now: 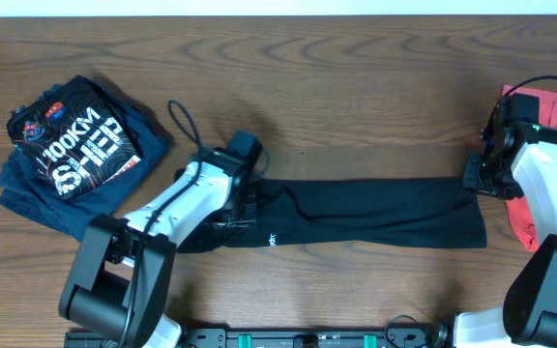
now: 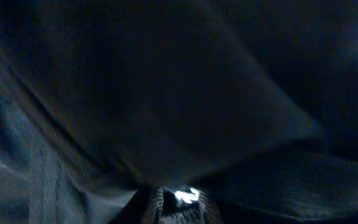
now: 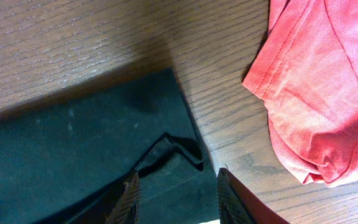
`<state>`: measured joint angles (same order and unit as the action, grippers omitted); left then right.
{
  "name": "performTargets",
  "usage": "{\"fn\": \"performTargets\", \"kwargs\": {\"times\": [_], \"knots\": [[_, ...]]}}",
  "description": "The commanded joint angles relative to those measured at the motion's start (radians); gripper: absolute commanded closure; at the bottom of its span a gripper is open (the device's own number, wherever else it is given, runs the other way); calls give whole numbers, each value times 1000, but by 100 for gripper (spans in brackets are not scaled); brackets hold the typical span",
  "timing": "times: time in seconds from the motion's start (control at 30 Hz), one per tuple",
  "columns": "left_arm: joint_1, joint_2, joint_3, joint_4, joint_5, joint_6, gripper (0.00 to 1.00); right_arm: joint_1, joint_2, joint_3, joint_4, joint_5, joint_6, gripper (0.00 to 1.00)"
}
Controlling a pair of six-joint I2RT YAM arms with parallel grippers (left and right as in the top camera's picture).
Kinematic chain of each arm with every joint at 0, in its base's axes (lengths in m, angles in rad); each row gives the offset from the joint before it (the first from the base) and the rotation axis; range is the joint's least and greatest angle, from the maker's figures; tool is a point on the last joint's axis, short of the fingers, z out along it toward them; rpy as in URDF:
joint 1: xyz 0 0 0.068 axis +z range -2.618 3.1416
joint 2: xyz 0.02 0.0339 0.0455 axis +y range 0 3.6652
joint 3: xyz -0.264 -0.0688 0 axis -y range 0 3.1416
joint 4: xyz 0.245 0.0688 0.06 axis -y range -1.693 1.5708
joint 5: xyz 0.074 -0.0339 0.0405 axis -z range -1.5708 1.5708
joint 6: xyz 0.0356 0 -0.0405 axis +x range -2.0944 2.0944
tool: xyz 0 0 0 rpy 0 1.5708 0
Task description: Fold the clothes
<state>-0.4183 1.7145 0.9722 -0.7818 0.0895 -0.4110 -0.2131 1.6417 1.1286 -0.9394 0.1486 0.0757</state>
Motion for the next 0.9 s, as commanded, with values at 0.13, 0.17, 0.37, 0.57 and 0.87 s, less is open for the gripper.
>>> {"fn": "performTargets", "kwargs": {"times": [0.13,0.17,0.37,0.57,0.87], "knots": [[67,15,-7,-32,-18,-13,76,-3,-10,2,-8,-3,6,57],[66,11,5,-47,-18,-10,75,-3,-10,2,-8,-3,6,57],[68,-64,119,-139,-20,14,70,-3,-10,2,-8,-3,6,57],[79,-134,140,-90,-139,24,45,-3,-10,2,-7,-3,6,56],[147,-23,127,0,-150,8,45,-3,-10,2,-7,-3,6,57]]}}
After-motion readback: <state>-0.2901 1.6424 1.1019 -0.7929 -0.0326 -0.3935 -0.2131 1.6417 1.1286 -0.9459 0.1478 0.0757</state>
